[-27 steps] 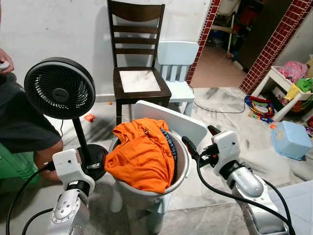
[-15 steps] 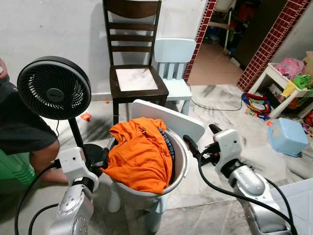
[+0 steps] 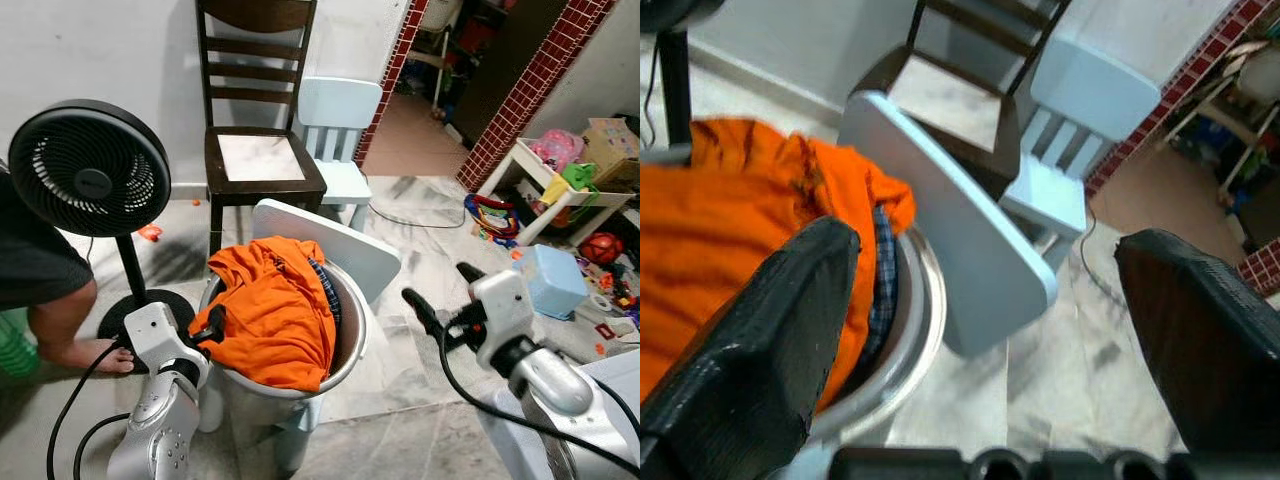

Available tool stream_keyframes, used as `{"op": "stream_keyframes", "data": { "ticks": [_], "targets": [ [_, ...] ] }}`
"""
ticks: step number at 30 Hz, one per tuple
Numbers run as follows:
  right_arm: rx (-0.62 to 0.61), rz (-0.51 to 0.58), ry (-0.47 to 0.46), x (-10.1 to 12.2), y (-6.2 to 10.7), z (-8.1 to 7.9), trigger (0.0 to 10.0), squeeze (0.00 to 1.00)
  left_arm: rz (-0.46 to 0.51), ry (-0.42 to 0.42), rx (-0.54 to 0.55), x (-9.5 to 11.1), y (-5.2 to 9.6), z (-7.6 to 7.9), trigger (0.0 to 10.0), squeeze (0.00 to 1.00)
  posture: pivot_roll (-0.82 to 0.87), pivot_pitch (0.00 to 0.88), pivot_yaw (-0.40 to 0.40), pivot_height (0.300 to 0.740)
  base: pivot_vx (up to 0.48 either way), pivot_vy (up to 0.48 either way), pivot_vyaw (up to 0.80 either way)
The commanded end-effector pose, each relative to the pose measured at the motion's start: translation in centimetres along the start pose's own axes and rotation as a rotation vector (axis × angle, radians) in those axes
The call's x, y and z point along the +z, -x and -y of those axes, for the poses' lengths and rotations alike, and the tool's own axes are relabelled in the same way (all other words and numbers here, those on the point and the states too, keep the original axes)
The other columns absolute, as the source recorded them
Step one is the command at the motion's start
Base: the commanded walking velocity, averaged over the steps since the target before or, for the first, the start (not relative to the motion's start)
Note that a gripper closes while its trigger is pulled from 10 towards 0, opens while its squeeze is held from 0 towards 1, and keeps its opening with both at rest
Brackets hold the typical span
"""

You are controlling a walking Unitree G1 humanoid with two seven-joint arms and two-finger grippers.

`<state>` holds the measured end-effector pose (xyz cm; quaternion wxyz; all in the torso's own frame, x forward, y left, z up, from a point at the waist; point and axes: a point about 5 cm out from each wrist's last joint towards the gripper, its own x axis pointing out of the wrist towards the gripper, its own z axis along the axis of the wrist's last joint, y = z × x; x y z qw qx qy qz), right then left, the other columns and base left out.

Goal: Hang hanger

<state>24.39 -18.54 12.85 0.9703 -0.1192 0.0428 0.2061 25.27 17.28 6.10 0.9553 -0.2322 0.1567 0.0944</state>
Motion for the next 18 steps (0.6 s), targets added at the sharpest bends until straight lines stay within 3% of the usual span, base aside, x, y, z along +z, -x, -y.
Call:
{"op": "stream_keyframes", "data": {
  "ticks": [1, 6, 8, 10, 13, 18],
  "targets": [
    [-0.023, -0.011, 0.014, 0.1, 0.8, 0.9, 10.0, 0.0, -0.036, 0.117, -0.065, -1.5, 0.0, 3.7, 10.0, 0.0, -0.12, 0.069, -0.236, 0.74, 0.0, 0.0, 0.0],
    [-0.054, -0.011, -0.026, 0.6, -0.4, 1.1, 10.0, 0.0, -0.068, 0.101, -0.066, -2.0, 0.1, 3.9, 10.0, 0.0, -0.1, 0.061, -0.234, 0.74, 0.0, 0.0, 0.0],
    [-0.054, -0.002, -0.045, 0.7, -0.7, 1.1, 10.0, 0.0, -0.07, 0.043, -0.078, -2.0, 0.3, 4.0, 10.0, 0.0, -0.08, 0.063, -0.228, 0.74, 0.0, 0.0, 0.0],
    [-0.091, 0.023, -0.133, 0.5, -1.3, 1.0, 10.0, 0.0, -0.035, -0.052, -0.116, -1.5, 0.8, 3.9, 10.0, 0.0, -0.04, 0.063, -0.208, 0.74, 0.0, 0.0, 0.0],
    [-0.091, 0.034, -0.151, 0.4, -2.2, 0.1, 10.0, 0.0, -0.006, -0.162, -0.127, -0.8, 1.3, 3.0, 10.0, 0.0, 0.0, 0.054, -0.188, 0.74, 0.0, 0.0, 0.0],
    [-0.077, 0.046, -0.175, 0.1, -3.2, -1.1, 10.0, 0.0, 0.047, -0.214, -0.11, 0.3, 1.6, 1.9, 10.0, 0.0, 0.04, 0.039, -0.169, 0.74, 0.0, 0.0, 0.0]
  ]
}}
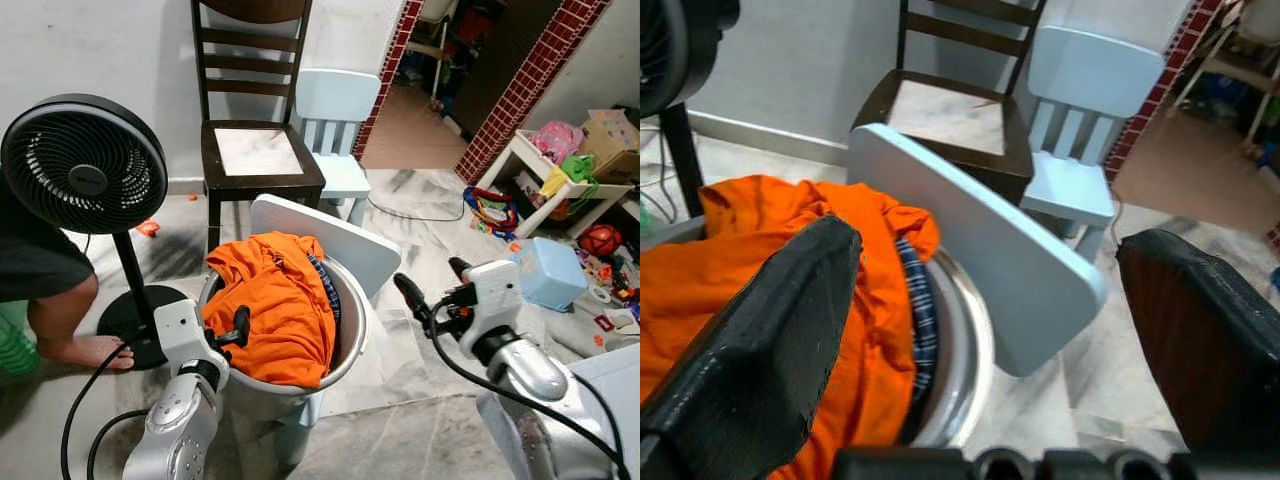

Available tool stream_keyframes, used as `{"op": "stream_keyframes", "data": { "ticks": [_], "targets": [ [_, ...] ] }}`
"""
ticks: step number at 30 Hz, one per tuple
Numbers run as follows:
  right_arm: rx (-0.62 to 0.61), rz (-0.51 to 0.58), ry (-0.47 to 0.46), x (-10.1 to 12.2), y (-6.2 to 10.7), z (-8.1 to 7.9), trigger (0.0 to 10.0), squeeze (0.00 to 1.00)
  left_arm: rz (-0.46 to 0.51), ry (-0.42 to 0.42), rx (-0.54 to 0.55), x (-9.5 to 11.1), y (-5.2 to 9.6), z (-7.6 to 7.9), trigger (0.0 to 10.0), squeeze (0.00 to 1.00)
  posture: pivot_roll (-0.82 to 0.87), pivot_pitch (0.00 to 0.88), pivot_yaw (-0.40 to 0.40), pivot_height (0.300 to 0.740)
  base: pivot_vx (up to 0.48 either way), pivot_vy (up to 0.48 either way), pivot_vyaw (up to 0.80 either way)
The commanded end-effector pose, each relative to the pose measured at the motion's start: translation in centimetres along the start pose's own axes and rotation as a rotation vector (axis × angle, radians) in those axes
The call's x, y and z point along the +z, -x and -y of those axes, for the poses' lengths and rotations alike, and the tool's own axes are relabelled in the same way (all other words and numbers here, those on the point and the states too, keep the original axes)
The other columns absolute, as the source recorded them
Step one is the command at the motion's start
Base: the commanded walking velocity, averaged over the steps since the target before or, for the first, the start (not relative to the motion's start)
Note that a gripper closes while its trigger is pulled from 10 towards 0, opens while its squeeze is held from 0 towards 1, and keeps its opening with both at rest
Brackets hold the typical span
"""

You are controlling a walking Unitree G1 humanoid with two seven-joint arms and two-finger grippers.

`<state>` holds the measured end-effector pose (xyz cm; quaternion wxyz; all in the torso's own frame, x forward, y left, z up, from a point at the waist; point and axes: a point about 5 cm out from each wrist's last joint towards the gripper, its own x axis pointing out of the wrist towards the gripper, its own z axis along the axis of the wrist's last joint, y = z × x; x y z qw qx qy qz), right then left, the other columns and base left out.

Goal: Hang hanger

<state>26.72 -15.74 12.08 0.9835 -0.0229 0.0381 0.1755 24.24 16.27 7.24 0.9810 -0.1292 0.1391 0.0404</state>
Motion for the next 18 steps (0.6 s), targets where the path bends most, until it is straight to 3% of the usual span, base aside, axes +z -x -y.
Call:
{"op": "stream_keyframes", "data": {
  "ticks": [1, 2, 8, 10, 13, 18],
  "targets": [
    [-0.025, 0.014, 0.011, 0.2, -0.2, 0.5, 10.0, 0.0, 0.079, -0.046, -0.018, 0.9, 0.4, 0.4, 10.0, 0.0, 0.05, 0.03, -0.161, 0.74, 0.0, 0.0, 0.0],
    [-0.04, 0.076, -0.008, 0.8, -0.6, 0.7, 10.0, 0.0, 0.177, -0.113, 0.022, 1.6, 0.7, -0.4, 10.0, 0.0, 0.06, 0.02, -0.153, 0.74, 0.0, 0.0, 0.0],
    [-0.111, 0.155, -0.075, 1.7, -1.3, 1.7, 10.0, 0.0, 0.201, -0.084, 0.06, 1.9, 0.4, -1.6, 10.0, 0.0, 0.07, 0.0, -0.135, 0.74, 0.0, 0.0, 0.0],
    [-0.167, 0.166, -0.252, 1.0, -1.5, 2.4, 10.0, 0.0, 0.259, -0.115, 0.042, 3.0, 0.2, -1.5, 10.0, 0.0, 0.08, 0.0, -0.12, 0.74, 0.0, 0.0, 0.0],
    [-0.166, 0.17, -0.321, 0.6, -1.5, 2.1, 10.0, 0.0, 0.296, -0.141, 0.03, 3.4, 0.1, -1.3, 10.0, 0.0, 0.08, 0.0, -0.115, 0.74, 0.0, 0.0, 0.0],
    [-0.185, 0.196, -0.31, -0.2, -0.9, 1.2, 10.0, 0.0, 0.365, -0.204, 0.045, 4.1, 0.4, -1.6, 10.0, 0.0, 0.07, 0.0, -0.111, 0.74, 0.0, 0.0, 0.0]
  ]
}}
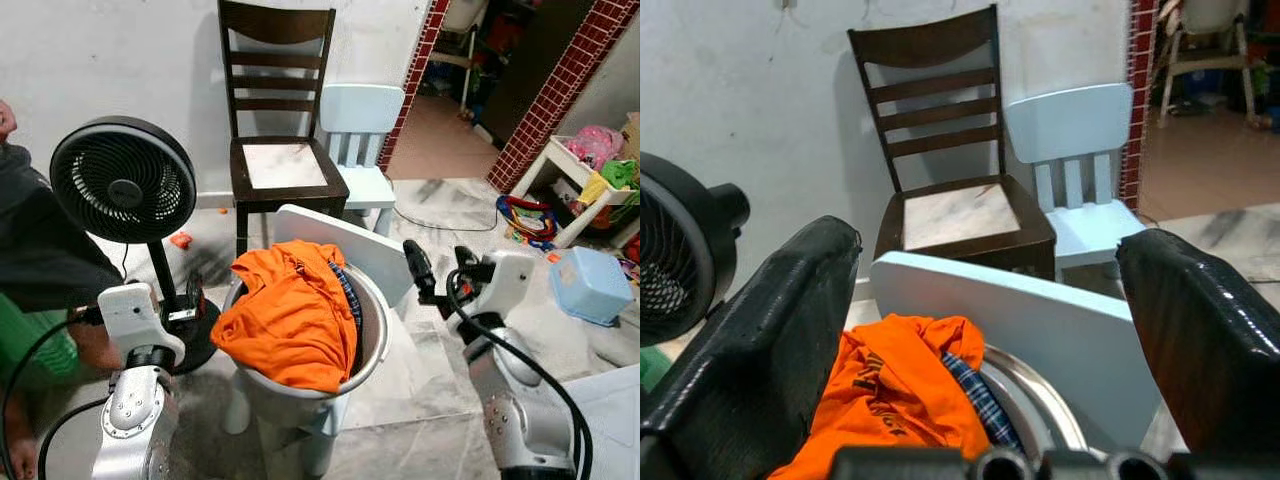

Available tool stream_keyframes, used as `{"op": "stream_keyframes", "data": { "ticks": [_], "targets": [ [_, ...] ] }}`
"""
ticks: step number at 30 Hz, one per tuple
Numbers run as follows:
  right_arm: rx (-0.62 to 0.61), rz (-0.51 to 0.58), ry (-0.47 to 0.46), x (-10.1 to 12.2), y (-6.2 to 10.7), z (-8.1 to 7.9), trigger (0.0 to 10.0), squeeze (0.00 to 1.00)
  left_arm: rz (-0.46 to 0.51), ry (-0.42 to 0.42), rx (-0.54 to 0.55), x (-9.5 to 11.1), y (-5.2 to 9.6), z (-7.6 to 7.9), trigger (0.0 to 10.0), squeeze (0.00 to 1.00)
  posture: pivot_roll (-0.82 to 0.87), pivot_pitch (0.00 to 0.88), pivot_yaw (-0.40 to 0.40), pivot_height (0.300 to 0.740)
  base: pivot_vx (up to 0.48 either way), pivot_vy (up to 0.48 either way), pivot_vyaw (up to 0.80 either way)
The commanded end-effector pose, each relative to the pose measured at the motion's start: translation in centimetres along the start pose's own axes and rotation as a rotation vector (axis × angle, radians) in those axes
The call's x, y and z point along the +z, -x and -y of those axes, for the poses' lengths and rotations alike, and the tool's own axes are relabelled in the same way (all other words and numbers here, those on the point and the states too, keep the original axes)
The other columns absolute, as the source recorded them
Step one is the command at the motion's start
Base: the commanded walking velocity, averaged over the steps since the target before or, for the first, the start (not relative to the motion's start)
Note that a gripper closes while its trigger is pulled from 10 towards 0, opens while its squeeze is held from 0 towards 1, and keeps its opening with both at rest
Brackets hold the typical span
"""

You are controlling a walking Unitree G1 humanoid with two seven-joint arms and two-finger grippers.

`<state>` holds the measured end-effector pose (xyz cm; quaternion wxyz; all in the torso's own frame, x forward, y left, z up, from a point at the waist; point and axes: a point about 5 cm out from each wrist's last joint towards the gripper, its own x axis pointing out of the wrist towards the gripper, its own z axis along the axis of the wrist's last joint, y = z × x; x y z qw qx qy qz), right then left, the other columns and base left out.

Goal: Hang hanger

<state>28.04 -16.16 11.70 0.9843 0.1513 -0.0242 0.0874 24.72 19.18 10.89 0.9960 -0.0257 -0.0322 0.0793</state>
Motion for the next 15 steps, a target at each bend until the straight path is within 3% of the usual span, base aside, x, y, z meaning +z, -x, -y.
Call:
{"op": "stream_keyframes", "data": {
  "ticks": [1, 6, 13, 15],
  "targets": [
    [-0.025, 0.025, 0.056, 0.1, 0.2, 0.4, 10.0, 0.0, 0.012, -0.018, -0.027, 0.0, 0.1, 0.2, 10.0, 0.0, 0.08, 0.0, -0.109, 0.74, 0.0, 0.0, 0.0],
    [-0.037, 0.02, 0.064, -0.3, 0.6, 0.4, 10.0, 0.0, 0.028, -0.045, -0.005, 0.0, 0.5, -0.2, 10.0, 0.0, 0.08, 0.0, -0.106, 0.74, 0.0, 0.0, 0.0],
    [-0.079, 0.021, 0.066, -0.6, 0.7, 1.0, 10.0, 0.0, -0.001, 0.007, 0.013, -0.9, 0.9, -0.7, 10.0, 0.0, 0.08, 0.0, -0.1, 0.74, 0.0, 0.0, 0.0],
    [-0.081, 0.021, 0.076, -0.6, 0.8, 1.0, 10.0, 0.0, -0.003, 0.013, -0.03, -0.9, 1.0, -0.4, 10.0, 0.0, 0.08, 0.0, -0.099, 0.74, 0.0, 0.0, 0.0]
  ]
}}
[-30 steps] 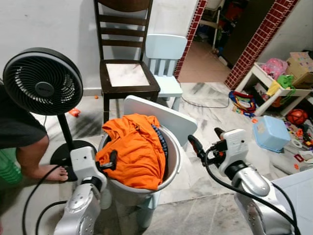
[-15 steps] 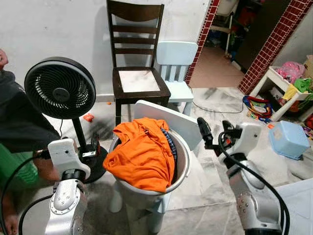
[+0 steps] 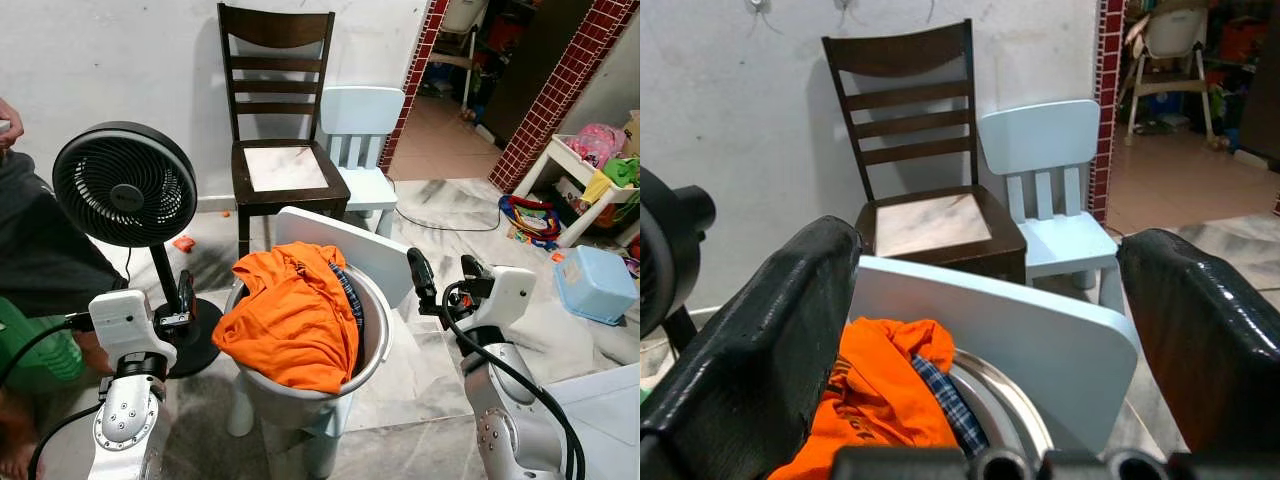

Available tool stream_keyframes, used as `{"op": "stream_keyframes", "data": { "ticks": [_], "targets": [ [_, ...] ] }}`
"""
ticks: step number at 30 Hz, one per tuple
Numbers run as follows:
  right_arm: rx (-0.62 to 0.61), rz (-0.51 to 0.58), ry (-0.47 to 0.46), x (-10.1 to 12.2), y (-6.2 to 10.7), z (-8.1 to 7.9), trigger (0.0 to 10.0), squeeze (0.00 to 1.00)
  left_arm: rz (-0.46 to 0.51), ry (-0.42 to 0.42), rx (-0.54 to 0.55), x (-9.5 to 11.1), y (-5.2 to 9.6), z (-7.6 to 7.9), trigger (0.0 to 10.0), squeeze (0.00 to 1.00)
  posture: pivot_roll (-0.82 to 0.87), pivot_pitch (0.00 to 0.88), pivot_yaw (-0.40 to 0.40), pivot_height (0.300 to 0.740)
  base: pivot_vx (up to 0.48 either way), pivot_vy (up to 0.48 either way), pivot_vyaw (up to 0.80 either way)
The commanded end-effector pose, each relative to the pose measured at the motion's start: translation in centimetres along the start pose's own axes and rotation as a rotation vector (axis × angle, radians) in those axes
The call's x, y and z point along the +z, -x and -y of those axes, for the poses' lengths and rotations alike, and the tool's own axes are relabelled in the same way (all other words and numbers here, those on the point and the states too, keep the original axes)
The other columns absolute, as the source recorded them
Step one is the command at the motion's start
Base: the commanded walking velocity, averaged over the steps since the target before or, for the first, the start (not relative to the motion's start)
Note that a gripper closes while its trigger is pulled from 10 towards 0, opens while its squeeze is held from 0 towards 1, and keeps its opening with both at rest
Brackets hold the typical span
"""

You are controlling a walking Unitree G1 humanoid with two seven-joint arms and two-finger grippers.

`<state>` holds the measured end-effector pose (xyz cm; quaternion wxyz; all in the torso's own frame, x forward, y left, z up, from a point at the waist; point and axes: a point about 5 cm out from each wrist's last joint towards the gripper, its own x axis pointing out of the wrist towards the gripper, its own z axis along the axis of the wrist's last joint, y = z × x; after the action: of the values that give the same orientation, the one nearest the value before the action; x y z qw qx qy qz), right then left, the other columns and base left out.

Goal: Hang hanger

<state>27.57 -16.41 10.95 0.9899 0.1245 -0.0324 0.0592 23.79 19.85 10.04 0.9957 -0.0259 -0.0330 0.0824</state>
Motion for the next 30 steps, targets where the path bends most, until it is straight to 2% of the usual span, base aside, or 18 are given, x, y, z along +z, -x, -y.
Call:
{"op": "stream_keyframes", "data": {
  "ticks": [1, 9, 14, 16, 17, 18, 20, 22, 23, 30],
  "targets": [
    [-0.031, 0.002, 0.025, 0.0, 0.2, 0.7, 10.0, 0.0, -0.004, 0.015, -0.039, -0.2, 0.1, 0.5, 10.0, 0.0, 0.08, 0.0, -0.101, 0.74, 0.0, 0.0, 0.0],
    [-0.04, -0.001, 0.034, 0.0, 0.3, 1.2, 10.0, 0.0, -0.023, -0.011, -0.098, -0.5, 0.0, 1.4, 10.0, 0.0, 0.07, 0.0, -0.104, 0.74, 0.0, 0.0, 0.0],
    [-0.039, -0.003, 0.041, 0.1, 0.3, 1.3, 10.0, 0.0, -0.029, 0.038, -0.125, -0.6, -1.6, 2.3, 10.0, 0.0, 0.07, 0.0, -0.112, 0.74, 0.0, 0.0, 0.0],
    [-0.029, -0.001, 0.05, 0.2, 0.2, 1.2, 10.0, 0.0, -0.013, 0.071, -0.133, -0.2, -3.0, 3.3, 10.0, 0.0, 0.05, 0.0, -0.116, 0.74, 0.0, 0.0, 0.0],
    [-0.029, -0.001, 0.05, 0.2, 0.2, 1.2, 10.0, 0.0, -0.013, 0.071, -0.133, -0.2, -3.0, 3.3, 10.0, 0.0, 0.05, 0.0, -0.116, 0.74, 0.0, 0.0, 0.0],
    [-0.023, 0.003, 0.058, 0.4, 0.2, 1.2, 10.0, 0.0, 0.009, 0.095, -0.154, 0.1, -4.2, 4.5, 10.0, 0.0, 0.04, 0.0, -0.117, 0.74, 0.0, 0.0, 0.0],
    [-0.023, 0.003, 0.058, 0.4, 0.2, 1.2, 10.0, 0.0, 0.009, 0.095, -0.154, 0.1, -4.2, 4.5, 10.0, 0.0, 0.04, 0.0, -0.117, 0.74, 0.0, 0.0, 0.0],
    [-0.027, 0.003, 0.067, 0.5, 0.4, 1.4, 10.0, 0.0, 0.013, 0.106, -0.182, -0.1, -5.0, 5.8, 10.0, 0.0, 0.02, 0.0, -0.111, 0.74, 0.0, 0.0, 0.0],
    [-0.03, 0.003, 0.084, 0.8, 0.7, 1.5, 10.0, 0.0, -0.007, 0.133, -0.201, -0.5, -5.4, 7.0, 10.0, 0.0, 0.0, 0.0, -0.111, 0.74, 0.0, 0.0, 0.0],
    [-0.038, -0.016, 0.116, 0.9, 2.0, 2.2, 10.0, 0.0, -0.053, 0.184, -0.203, -1.5, -5.4, 8.2, 10.0, 0.0, -0.03, 0.0, -0.114, 0.74, 0.0, 0.0, 0.0]
  ]
}}
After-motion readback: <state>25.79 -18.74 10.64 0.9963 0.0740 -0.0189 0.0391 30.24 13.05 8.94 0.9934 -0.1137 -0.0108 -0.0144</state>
